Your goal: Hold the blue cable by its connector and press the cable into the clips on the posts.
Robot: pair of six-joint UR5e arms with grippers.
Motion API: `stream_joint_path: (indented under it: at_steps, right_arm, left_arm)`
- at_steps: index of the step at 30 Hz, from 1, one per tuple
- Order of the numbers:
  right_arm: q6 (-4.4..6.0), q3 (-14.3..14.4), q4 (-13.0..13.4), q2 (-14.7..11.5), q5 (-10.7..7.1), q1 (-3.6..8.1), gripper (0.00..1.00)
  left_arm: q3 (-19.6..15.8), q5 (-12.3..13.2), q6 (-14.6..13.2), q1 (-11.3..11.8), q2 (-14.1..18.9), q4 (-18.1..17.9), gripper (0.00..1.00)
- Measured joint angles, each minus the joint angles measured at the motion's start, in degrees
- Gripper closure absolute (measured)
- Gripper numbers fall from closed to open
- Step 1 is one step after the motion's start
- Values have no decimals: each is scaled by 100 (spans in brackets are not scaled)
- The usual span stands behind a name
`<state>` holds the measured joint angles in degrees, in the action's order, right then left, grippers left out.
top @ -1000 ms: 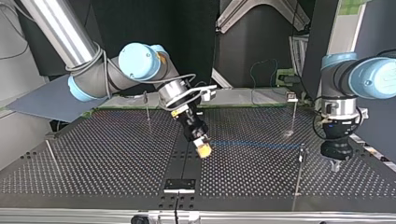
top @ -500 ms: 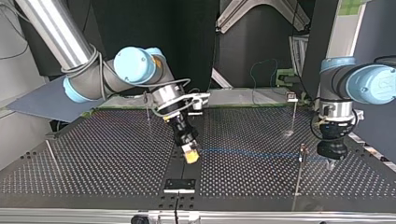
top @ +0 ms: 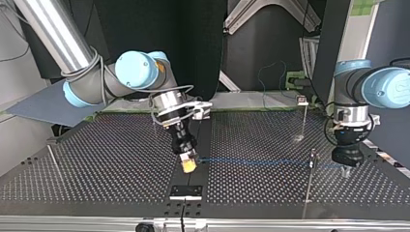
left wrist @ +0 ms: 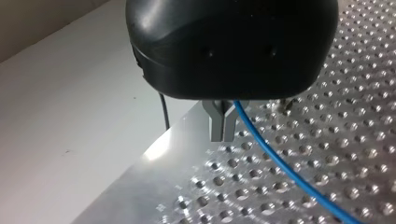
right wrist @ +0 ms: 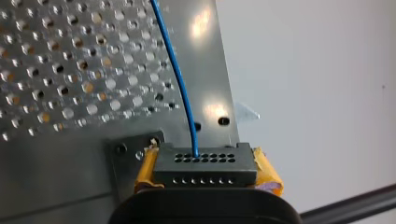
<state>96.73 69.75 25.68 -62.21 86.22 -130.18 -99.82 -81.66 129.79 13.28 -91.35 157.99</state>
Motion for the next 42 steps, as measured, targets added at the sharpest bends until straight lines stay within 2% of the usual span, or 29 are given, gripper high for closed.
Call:
stream_joint_path:
  at_steps: [3,12,18,25,26,28,30,32,34,36,38,39,40,42]
  right_arm:
    - [14,-16,12,31,69,18,100]
    - [47,-321,-9,383,69,-12,100]
    - [142,-553,-74,463,57,12,100]
    - [169,-686,-151,547,58,28,100]
    - [171,-690,-153,554,58,28,100]
    - [178,-693,-162,563,53,29,100]
    - [180,-693,-175,568,45,24,100]
    - [181,-693,-184,570,41,20,100]
    - [183,-694,-191,571,38,13,100]
    - [182,-695,-198,572,37,9,100]
    - [182,-694,-203,572,37,5,100]
    - [182,-695,-207,573,37,2,100]
    - [181,-696,-211,573,36,0,100]
    - [177,-696,-226,573,36,-6,100]
  left_arm:
    - [0,-58,-1,3,0,-75,100]
    - [99,-70,133,-58,-81,-296,100]
    - [326,-60,184,-102,-190,-219,100]
    - [392,-67,214,-92,-200,-213,100]
    - [392,-68,219,-89,-202,-213,97]
    - [393,-68,225,-86,-208,-212,97]
    - [394,-72,228,-85,-209,-206,93]
    - [392,-71,229,-85,-209,-201,85]
    - [392,-66,230,-91,-209,-198,82]
    - [392,-50,234,-101,-215,-177,82]
    - [391,-42,234,-105,-217,-142,92]
    - [389,-54,232,-102,-218,-110,92]
    - [389,-74,231,-98,-218,-82,98]
    - [389,-86,233,-90,-218,-39,98]
